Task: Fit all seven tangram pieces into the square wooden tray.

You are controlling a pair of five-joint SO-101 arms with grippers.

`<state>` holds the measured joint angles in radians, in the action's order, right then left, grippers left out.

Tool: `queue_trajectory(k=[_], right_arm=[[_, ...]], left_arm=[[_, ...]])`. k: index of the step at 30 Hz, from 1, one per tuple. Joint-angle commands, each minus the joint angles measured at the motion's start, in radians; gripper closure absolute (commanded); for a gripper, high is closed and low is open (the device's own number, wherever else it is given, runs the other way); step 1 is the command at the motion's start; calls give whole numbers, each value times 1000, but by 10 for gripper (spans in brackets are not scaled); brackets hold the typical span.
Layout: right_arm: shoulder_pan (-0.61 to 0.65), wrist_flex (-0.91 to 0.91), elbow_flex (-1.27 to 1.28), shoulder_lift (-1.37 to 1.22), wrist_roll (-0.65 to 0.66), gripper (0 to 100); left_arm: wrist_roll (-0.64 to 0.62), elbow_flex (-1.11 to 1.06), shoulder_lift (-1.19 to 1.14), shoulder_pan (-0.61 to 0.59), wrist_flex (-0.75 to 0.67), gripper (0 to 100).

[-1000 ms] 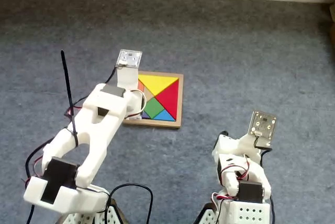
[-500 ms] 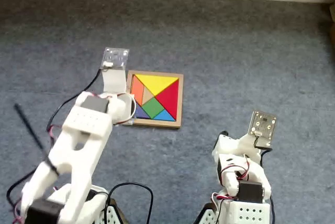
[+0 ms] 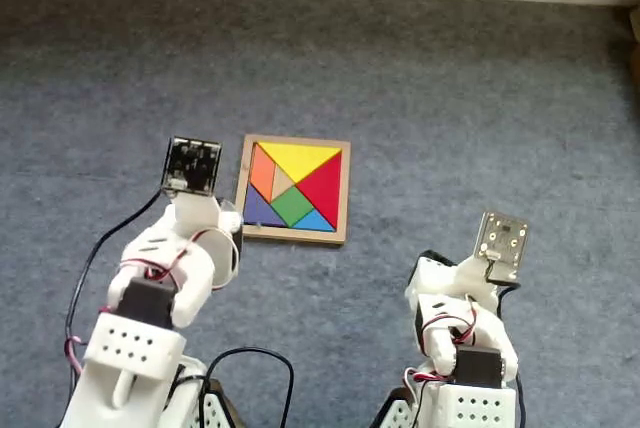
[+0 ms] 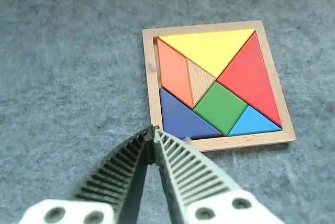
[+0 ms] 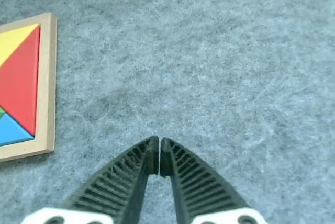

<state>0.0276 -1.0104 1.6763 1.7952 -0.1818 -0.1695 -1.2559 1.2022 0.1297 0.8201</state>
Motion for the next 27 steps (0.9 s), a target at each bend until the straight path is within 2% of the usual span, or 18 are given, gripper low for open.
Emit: queue_trajectory(k=[1,5,10,19,27], right_arm=[[-10,-4,128,-7,-8,993],[-10,-5,127,-7,-8,993],[-8,-5,127,-7,-8,993],[-2,-5,127,-7,-8,993],[96,-24,130,-7,-8,993]], left_arm=[[6,-33,151,-59,-20,994],[6,-124,381,-125,-20,994],[6,-249,650,-130,-20,994],[8,-305,608,-137,-17,994],[9,-440,610,-137,-18,994]])
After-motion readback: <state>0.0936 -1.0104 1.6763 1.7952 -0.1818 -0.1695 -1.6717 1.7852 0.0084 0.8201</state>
